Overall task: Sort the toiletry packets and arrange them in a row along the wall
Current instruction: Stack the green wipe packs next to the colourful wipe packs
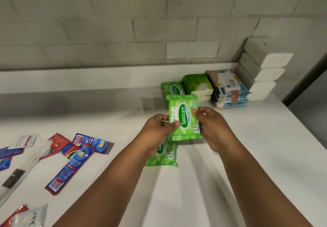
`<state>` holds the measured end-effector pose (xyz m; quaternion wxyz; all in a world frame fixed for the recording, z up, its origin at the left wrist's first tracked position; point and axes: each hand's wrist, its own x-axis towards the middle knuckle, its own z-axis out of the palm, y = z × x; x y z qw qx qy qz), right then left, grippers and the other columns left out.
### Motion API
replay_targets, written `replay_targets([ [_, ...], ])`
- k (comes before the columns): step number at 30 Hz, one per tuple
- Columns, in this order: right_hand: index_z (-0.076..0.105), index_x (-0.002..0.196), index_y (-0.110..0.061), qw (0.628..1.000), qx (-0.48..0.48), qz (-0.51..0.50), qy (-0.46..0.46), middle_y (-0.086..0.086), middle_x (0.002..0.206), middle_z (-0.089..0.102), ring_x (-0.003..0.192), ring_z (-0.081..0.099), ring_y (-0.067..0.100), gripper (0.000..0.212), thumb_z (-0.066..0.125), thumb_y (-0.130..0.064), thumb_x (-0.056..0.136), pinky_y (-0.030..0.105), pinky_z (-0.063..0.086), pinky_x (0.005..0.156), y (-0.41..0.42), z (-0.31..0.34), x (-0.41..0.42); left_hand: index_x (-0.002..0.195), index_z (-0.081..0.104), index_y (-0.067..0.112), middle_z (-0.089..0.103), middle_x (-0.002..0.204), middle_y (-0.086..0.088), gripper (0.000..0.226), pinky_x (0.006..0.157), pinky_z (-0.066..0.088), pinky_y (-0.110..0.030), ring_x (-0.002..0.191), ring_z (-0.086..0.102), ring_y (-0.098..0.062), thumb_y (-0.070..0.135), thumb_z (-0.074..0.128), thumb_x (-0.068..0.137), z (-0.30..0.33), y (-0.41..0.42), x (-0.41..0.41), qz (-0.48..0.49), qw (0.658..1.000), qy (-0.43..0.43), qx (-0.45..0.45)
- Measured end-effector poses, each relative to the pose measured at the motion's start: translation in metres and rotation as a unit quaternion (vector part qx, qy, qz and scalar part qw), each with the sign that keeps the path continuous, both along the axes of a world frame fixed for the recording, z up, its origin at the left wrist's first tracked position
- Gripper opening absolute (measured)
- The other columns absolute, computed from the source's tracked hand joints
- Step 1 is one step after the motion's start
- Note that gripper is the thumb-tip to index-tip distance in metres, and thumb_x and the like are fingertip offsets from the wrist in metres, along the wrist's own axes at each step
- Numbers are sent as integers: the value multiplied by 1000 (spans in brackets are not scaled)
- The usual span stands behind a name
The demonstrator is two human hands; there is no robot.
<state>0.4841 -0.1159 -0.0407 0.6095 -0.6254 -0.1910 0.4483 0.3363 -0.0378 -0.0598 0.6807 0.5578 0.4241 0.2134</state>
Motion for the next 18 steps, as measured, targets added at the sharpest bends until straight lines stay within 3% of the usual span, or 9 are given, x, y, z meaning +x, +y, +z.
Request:
replay_targets([
  [1, 59, 110, -7, 999, -18, 31, -9, 11, 92, 73, 71, 70, 22, 21, 58, -22, 96, 35, 58, 66, -1, -1, -2, 107, 63, 9, 71, 105, -19, 33, 92, 51, -56, 99, 68, -38, 25, 76, 80, -2, 5, 2, 16, 1000, -5, -9],
  [3, 59, 106, -8, 996, -47, 74, -20, 10, 83, 71, 65, 66, 19, 18, 58, -23, 96, 30, 54, 63, -1, -8, -5, 108, 62, 5, 71, 104, -20, 36, 89, 51, -60, 97, 69, -38, 23, 76, 80, -5, 16, 8, 45, 999, -19, -22],
  [6, 61, 99, -6, 999, -24, 46, 0, 10, 69, 67, 58, 62, 16, 9, 57, -14, 96, 25, 51, 58, 5, -18, -5, 110, 61, 0, 71, 105, -20, 45, 89, 51, -61, 97, 69, -39, 24, 79, 75, -9, 31, 17, 60, 997, -31, -37],
  [9, 63, 102, -2, 1000, -9, 16, 12, 11, 73, 67, 58, 63, 15, 12, 58, -10, 95, 24, 53, 60, 19, -23, 1, 111, 59, -4, 70, 107, -22, 35, 89, 53, -56, 98, 68, -38, 14, 71, 84, -15, 44, 27, 69, 996, -33, -55],
  [14, 63, 100, -2, 999, 12, -20, 48, 13, 78, 70, 59, 67, 16, 10, 59, -8, 94, 23, 56, 61, 44, -29, 12, 98, 64, 5, 72, 103, -16, 25, 89, 54, -54, 96, 70, -33, 20, 74, 82, -20, 73, 45, 56, 998, -6, -21],
  [18, 65, 93, -4, 997, 22, -51, 55, 11, 77, 71, 58, 69, 16, 9, 56, -7, 95, 24, 57, 65, 64, -36, 18, 101, 64, 0, 73, 102, -15, 28, 90, 55, -50, 95, 70, -30, 18, 74, 82, -24, 93, 59, 64, 998, 0, -20],
])
